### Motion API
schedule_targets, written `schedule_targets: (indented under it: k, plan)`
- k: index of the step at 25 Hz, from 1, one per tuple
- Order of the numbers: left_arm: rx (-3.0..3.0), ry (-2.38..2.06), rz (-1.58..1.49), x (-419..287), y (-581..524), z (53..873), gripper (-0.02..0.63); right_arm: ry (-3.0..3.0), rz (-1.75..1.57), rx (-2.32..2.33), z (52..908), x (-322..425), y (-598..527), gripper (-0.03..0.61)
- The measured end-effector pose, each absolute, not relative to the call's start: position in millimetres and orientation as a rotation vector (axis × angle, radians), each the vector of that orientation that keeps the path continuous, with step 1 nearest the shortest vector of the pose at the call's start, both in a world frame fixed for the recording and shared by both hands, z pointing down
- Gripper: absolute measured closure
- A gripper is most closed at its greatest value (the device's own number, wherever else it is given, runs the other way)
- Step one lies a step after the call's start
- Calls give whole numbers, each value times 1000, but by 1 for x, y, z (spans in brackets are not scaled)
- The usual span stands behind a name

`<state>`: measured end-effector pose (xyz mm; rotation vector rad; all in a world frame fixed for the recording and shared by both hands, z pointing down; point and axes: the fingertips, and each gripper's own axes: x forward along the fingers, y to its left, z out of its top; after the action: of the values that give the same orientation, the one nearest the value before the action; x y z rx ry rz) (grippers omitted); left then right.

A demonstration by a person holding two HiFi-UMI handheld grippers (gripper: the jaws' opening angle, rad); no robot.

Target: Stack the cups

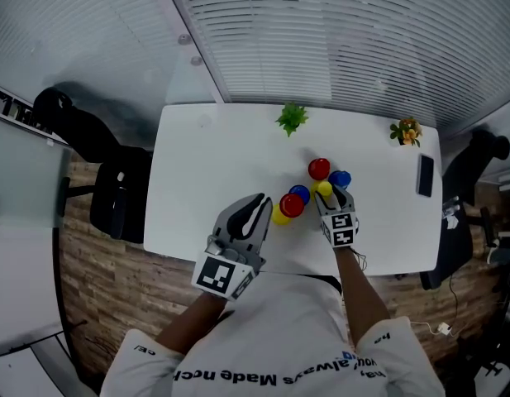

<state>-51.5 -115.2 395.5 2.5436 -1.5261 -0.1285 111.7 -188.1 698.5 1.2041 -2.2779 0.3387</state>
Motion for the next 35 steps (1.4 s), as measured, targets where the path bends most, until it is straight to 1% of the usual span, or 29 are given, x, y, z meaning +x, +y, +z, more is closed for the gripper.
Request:
schedule_targets:
  k: [5, 6, 10, 15, 19, 29, 34, 35]
  plan:
    - [2541, -1531, -124, -52, -114, 395, 560, -2292, 359, 1200, 698, 104, -200, 343]
    - [2541, -1532, -124, -52, -114, 395, 560, -2293, 359, 1201, 695, 104, -200, 334]
    - [2538, -1534, -134, -53, -116, 395, 560, -2309, 283, 1210, 658, 111, -195, 330]
    - [2522, -1540, -144, -56, -119, 399, 560, -2345, 194, 1192, 618, 111, -222, 325]
    - [2512, -1549, -148, -59, -121, 401, 560, -2299, 220, 1061, 637, 101, -246, 302]
    - [2473, -1592, -144, -76, -124, 404, 560, -2123, 311, 799, 687, 92, -274, 291]
    - [2459, -1608, -144, -83, -127, 405, 560, -2052, 307, 705, 702, 86, -276, 296]
    - [2457, -1609, -145, -84, -127, 405, 560, -2044, 297, 698, 704, 85, -277, 324]
